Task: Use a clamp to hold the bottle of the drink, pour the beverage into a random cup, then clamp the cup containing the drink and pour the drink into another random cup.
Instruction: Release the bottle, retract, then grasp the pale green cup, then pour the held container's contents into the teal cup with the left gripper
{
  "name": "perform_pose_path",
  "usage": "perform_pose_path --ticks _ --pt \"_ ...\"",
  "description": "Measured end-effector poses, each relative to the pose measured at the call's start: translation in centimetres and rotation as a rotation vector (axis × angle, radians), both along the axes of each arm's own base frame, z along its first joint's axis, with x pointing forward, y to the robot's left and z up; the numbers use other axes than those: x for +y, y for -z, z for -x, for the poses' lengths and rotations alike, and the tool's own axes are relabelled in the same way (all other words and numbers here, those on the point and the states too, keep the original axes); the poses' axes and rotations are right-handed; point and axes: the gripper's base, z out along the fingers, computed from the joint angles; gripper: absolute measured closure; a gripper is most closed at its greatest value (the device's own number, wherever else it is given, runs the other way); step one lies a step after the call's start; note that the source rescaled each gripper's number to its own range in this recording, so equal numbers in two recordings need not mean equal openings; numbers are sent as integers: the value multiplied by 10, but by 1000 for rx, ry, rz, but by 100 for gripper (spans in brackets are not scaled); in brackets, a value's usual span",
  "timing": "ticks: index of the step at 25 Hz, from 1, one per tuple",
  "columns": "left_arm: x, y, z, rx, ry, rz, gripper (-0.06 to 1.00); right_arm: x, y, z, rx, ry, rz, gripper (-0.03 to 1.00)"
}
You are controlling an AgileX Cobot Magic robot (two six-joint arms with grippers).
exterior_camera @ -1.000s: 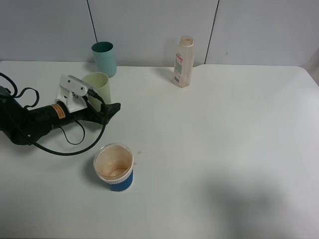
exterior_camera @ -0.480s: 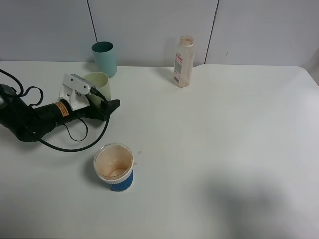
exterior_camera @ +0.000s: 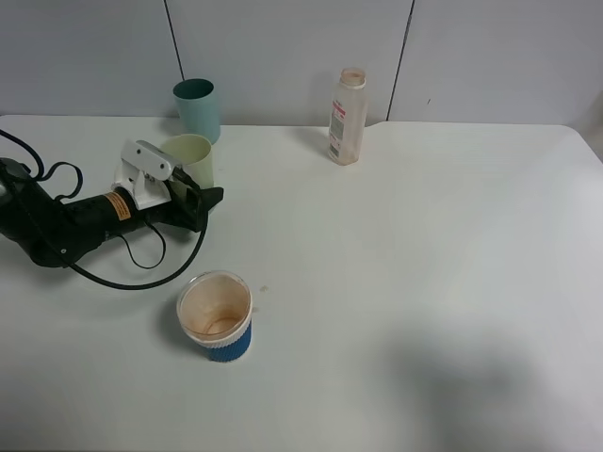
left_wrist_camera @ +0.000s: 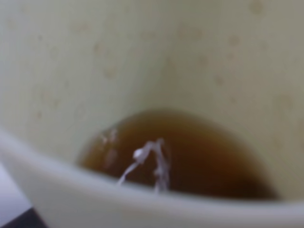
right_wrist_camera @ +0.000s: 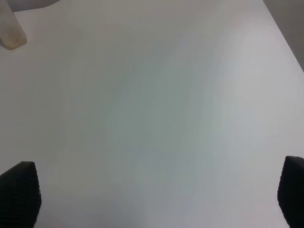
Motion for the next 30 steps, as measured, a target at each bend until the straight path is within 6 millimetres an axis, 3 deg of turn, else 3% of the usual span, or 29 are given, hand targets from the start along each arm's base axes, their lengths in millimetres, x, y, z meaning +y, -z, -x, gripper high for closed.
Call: perform_pose_path --ticks 5,11,19,30 --pt "8 -11 -3 6 -19 -43 92 0 0 0 0 0 0 -3" --pt "44 -40 -12 -26 -133 -92 92 0 0 0 0 0 -1 -3" --pt "78 -62 -25 -22 -242 -167 92 0 0 0 0 0 -1 -3" --pt "93 -77 -58 40 -315 -293 92 0 0 0 0 0 -1 -3"
